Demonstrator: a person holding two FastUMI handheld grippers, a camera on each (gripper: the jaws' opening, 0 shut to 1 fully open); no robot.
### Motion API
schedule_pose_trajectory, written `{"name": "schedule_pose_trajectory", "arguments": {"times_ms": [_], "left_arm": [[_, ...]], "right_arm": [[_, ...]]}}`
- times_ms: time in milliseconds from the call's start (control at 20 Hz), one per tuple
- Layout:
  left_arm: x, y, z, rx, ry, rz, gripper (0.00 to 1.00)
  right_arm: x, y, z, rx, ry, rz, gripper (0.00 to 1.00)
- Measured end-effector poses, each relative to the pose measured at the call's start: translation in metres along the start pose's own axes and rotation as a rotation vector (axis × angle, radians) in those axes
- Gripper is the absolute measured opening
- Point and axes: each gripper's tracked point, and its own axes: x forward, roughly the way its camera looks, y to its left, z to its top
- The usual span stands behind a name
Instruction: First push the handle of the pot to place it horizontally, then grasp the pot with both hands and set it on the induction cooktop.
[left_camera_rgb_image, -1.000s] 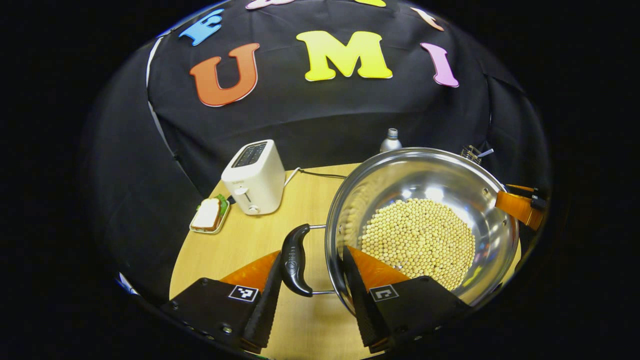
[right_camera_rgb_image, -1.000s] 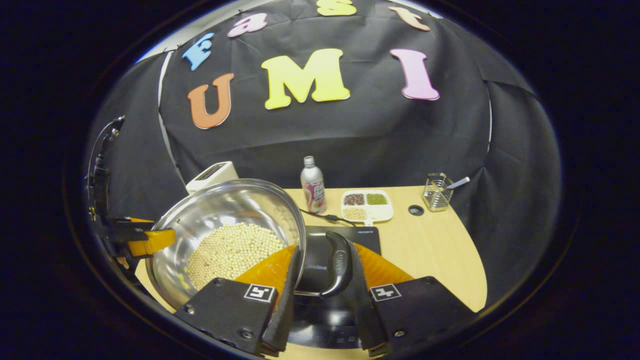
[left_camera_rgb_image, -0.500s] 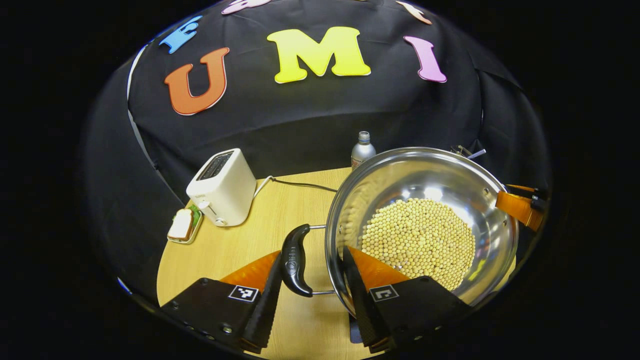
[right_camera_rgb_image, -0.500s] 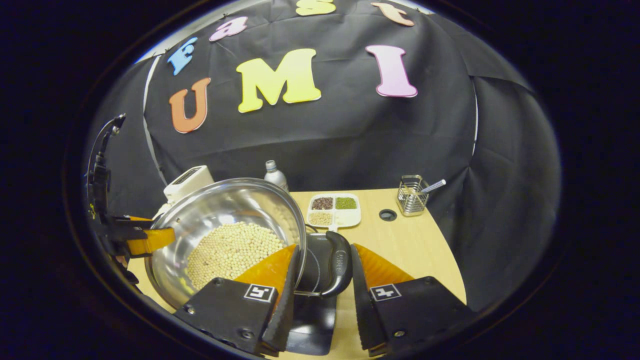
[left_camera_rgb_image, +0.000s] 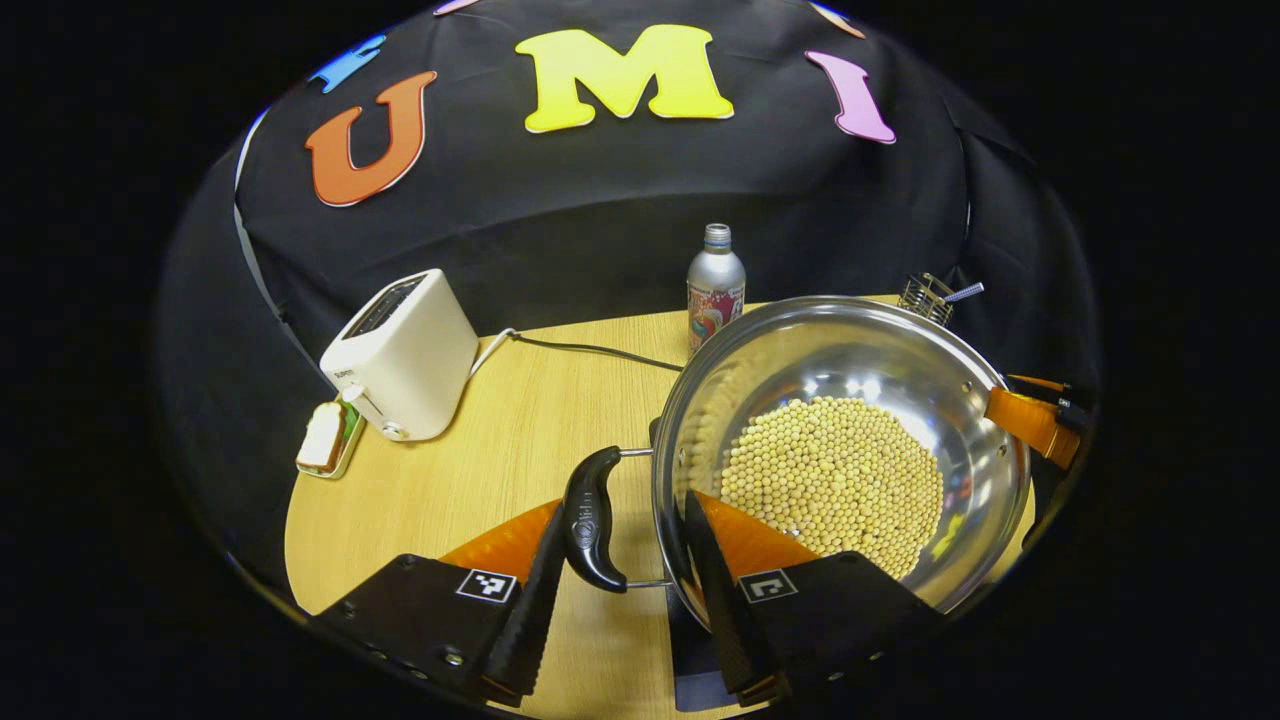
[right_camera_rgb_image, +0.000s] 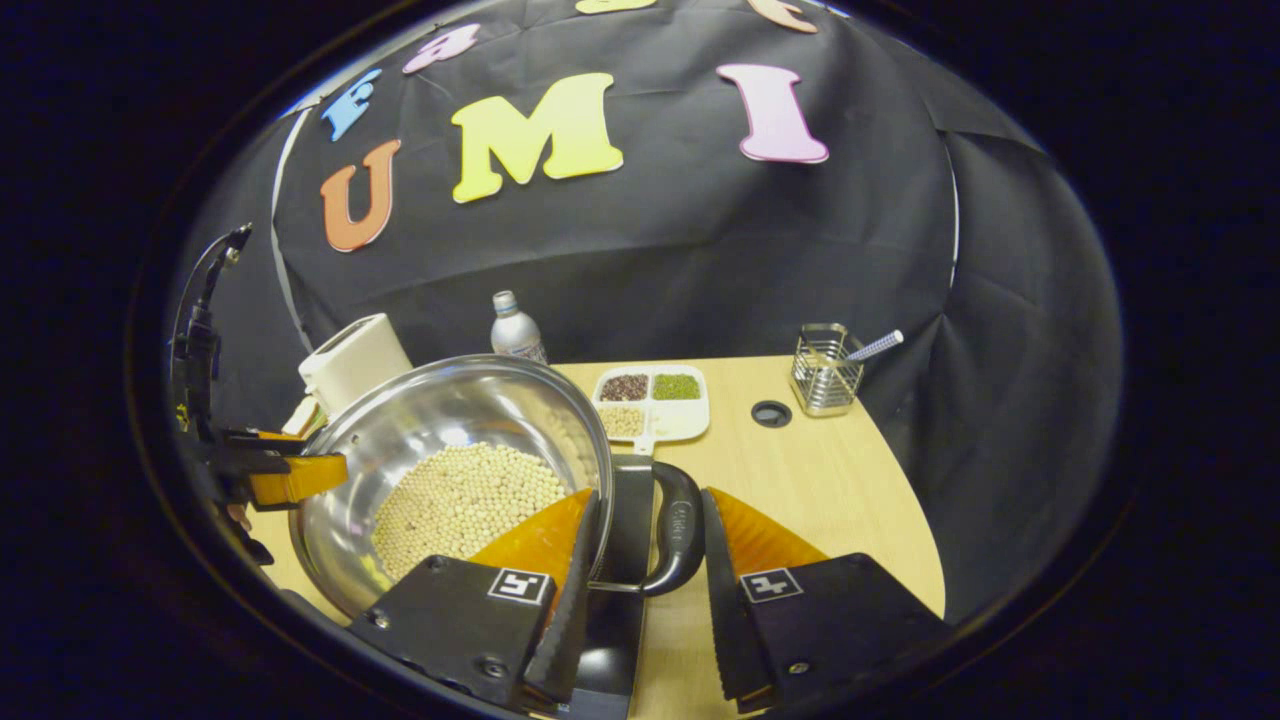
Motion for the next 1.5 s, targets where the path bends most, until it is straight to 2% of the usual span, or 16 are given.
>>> {"name": "schedule_pose_trajectory", "arguments": {"times_ms": [50,200,250,300,550,800,900,950,1000,1050,1100,1150,1200,1350,1500], "left_arm": [[0.006,-0.001,-0.003,-0.004,0.003,-0.004,0.66],[0.024,-0.001,-0.014,-0.029,0.019,-0.013,0.66],[0.025,0.002,-0.005,-0.022,-0.031,-0.003,0.66],[0.029,0.001,-0.004,-0.006,-0.037,-0.002,0.66],[0.028,0.000,-0.004,-0.034,-0.108,-0.024,0.65],[0.028,0.000,-0.004,-0.040,-0.114,-0.029,0.65],[0.027,-0.002,0.000,-0.060,-0.137,-0.055,0.66],[0.026,-0.004,0.004,-0.090,-0.160,-0.082,0.68],[0.024,-0.004,0.005,-0.125,-0.172,-0.102,0.75],[0.018,-0.002,0.006,-0.156,-0.188,-0.112,0.78],[0.011,0.003,0.009,-0.180,-0.211,-0.116,0.87],[0.002,0.008,0.011,-0.196,-0.237,-0.107,0.90],[-0.009,0.014,0.012,-0.205,-0.261,-0.094,0.94],[-0.039,0.023,0.005,-0.209,-0.304,-0.064,0.96],[-0.074,0.029,-0.008,-0.209,-0.335,-0.037,0.96]], "right_arm": [[0.004,-0.002,-0.003,0.000,0.003,-0.005,0.56],[0.019,-0.003,-0.015,-0.006,0.014,-0.011,0.53],[0.024,-0.003,-0.020,0.007,0.029,-0.002,0.53],[0.016,-0.001,-0.014,0.033,-0.005,0.008,0.53],[0.025,-0.004,-0.017,0.021,-0.022,0.017,0.61],[0.028,-0.005,-0.017,0.023,-0.028,0.028,0.63],[0.026,-0.006,-0.014,0.014,-0.040,0.034,0.65],[0.025,-0.004,-0.016,0.001,-0.041,0.050,0.67],[0.023,-0.007,-0.018,-0.011,-0.039,0.055,0.71],[0.023,-0.013,-0.015,-0.010,-0.056,0.036,0.87],[0.020,-0.018,-0.012,-0.003,-0.079,0.019,0.88],[0.011,-0.020,-0.011,0.005,-0.092,0.011,0.88],[0.002,-0.021,-0.009,0.005,-0.108,0.006,0.93],[-0.033,-0.024,-0.004,-0.006,-0.184,-0.029,0.90],[-0.072,-0.016,-0.008,0.008,-0.230,-0.017,0.90]]}}
